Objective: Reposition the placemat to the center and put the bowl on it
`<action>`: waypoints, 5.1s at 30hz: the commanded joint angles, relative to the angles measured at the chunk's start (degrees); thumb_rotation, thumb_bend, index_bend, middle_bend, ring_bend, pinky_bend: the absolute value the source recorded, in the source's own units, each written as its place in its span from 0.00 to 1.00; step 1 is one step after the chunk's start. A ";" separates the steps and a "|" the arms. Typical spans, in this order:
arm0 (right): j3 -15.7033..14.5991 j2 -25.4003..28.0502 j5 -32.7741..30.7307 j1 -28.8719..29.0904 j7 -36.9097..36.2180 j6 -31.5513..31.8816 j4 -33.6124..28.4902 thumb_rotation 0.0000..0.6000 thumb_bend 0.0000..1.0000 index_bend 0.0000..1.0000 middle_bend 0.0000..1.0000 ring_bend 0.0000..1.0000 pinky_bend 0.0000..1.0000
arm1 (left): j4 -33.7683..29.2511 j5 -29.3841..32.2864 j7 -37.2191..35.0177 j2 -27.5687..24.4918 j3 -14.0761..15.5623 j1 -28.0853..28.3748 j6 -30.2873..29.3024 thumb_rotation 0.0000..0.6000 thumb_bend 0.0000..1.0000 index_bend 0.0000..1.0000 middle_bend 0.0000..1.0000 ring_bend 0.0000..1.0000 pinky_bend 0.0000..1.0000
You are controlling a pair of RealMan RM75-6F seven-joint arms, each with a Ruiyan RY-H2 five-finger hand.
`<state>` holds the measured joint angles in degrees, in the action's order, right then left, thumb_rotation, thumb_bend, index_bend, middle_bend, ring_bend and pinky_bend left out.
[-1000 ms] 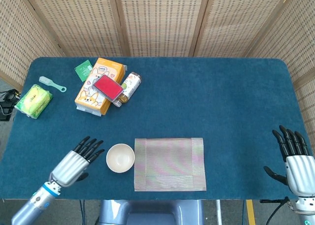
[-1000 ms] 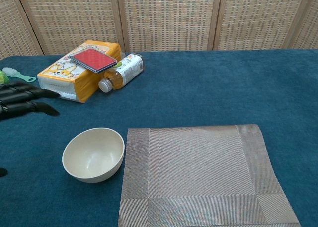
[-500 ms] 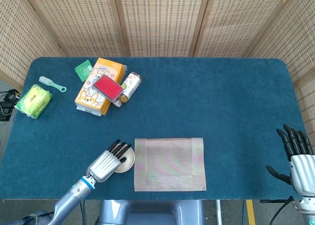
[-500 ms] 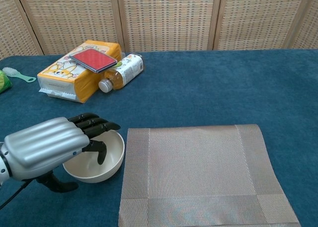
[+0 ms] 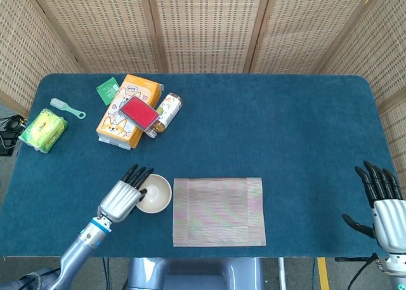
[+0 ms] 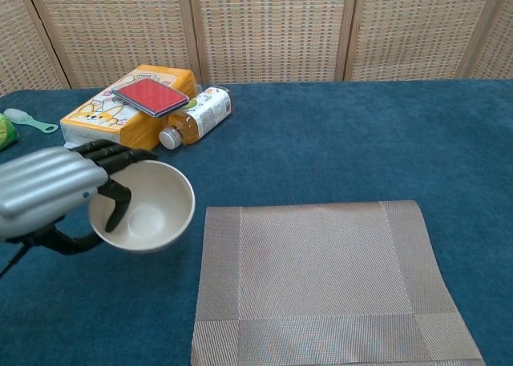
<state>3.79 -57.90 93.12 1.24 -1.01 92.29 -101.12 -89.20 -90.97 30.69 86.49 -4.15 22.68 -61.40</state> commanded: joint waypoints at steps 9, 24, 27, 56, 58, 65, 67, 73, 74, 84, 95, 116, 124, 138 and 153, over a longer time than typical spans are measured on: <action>-0.25 -0.16 0.44 0.02 0.49 0.04 -0.43 1.00 0.00 0.00 0.00 0.00 0.00 | 7.19 12.85 -15.11 -7.06 -4.19 -0.52 1.90 1.00 0.48 0.67 0.00 0.00 0.00; -0.38 -0.01 0.66 -0.04 0.24 0.24 -0.55 1.00 0.00 0.00 0.00 0.00 0.00 | 13.84 20.93 -22.71 -6.33 -3.85 0.49 8.02 1.00 0.01 0.12 0.00 0.00 0.00; -0.45 -0.01 0.71 -0.05 0.30 0.21 -0.54 1.00 0.00 0.00 0.00 0.00 0.00 | 9.34 16.75 -29.44 -9.97 -3.55 -1.10 4.38 1.00 0.00 0.00 0.00 0.00 0.00; -0.20 -0.04 -0.46 0.39 0.29 -0.77 -0.23 1.00 0.00 0.00 0.00 0.00 0.00 | 4.58 -26.81 -32.91 -2.82 11.13 4.90 -6.27 1.00 0.20 0.47 0.00 0.00 0.00; -0.18 -0.01 -0.56 0.44 0.14 -0.88 -0.20 1.00 0.00 0.00 0.00 0.00 0.00 | 5.51 -26.25 -31.75 -1.43 11.13 5.24 -5.39 1.00 0.21 0.47 0.00 0.00 0.00; -0.15 0.16 -0.90 0.60 -0.48 -1.26 -0.07 1.00 0.00 0.00 0.00 0.00 0.00 | 9.76 -24.01 -28.17 3.55 11.45 5.96 -3.31 1.00 0.21 0.47 0.00 0.00 0.00; -0.14 0.20 -0.93 0.61 -0.59 -1.27 -0.06 1.00 0.00 0.00 0.00 0.00 0.00 | 10.63 -23.47 -27.72 4.55 11.56 6.17 -2.94 1.00 0.21 0.46 0.00 0.00 0.00; -0.10 0.30 -1.17 0.71 -0.85 -1.48 0.02 1.00 0.00 0.00 0.00 0.00 0.00 | 13.35 -21.44 -27.17 8.38 11.66 6.97 -1.87 1.00 0.21 0.46 0.00 0.00 0.00; -0.09 0.30 -1.22 0.74 -0.89 -1.55 0.03 1.00 0.00 0.00 0.00 0.00 0.00 | 13.62 -21.11 -27.17 8.91 11.57 7.13 -1.69 1.00 0.21 0.46 0.00 0.00 0.00; 0.01 0.46 -1.61 0.84 -1.42 -1.74 0.17 1.00 0.00 0.00 0.00 0.00 0.00 | 14.62 -17.32 -26.65 12.33 10.77 8.63 0.56 1.00 0.21 0.46 0.00 0.00 0.00; -0.01 0.56 -1.79 0.93 -1.56 -1.96 0.18 1.00 0.00 0.00 0.00 0.00 0.00 | 14.13 -15.99 -25.30 13.38 11.18 9.75 0.39 1.00 0.26 0.46 0.00 0.00 0.00; -0.06 0.85 -1.88 0.90 -2.06 -1.96 0.09 1.00 0.00 0.00 0.00 0.00 0.00 | 14.57 -15.77 -24.25 13.68 13.83 10.14 -1.50 1.00 0.26 0.46 0.00 0.00 0.00; -0.07 0.82 -1.98 0.99 -2.04 -2.16 0.17 1.00 0.00 0.00 0.00 0.00 0.00 | 15.50 -14.19 -23.15 15.35 13.02 10.53 -0.47 1.00 0.26 0.46 0.00 0.00 0.00; -0.16 0.82 -1.77 0.98 -1.92 -2.08 0.08 1.00 0.00 0.00 0.00 0.00 0.00 | 15.19 -13.09 -22.13 16.17 13.05 11.03 -0.09 1.00 0.37 0.46 0.00 0.00 0.00; -0.20 0.94 -1.67 0.98 -2.23 -2.03 0.08 1.00 0.00 0.00 0.00 0.00 0.00 | 14.40 -10.03 -19.61 17.11 12.38 11.14 2.18 1.00 0.55 0.52 0.00 0.00 0.00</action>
<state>3.58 -56.96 91.44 2.21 -3.23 90.26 -101.04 -74.64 -101.17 10.94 103.54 8.34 33.81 -59.34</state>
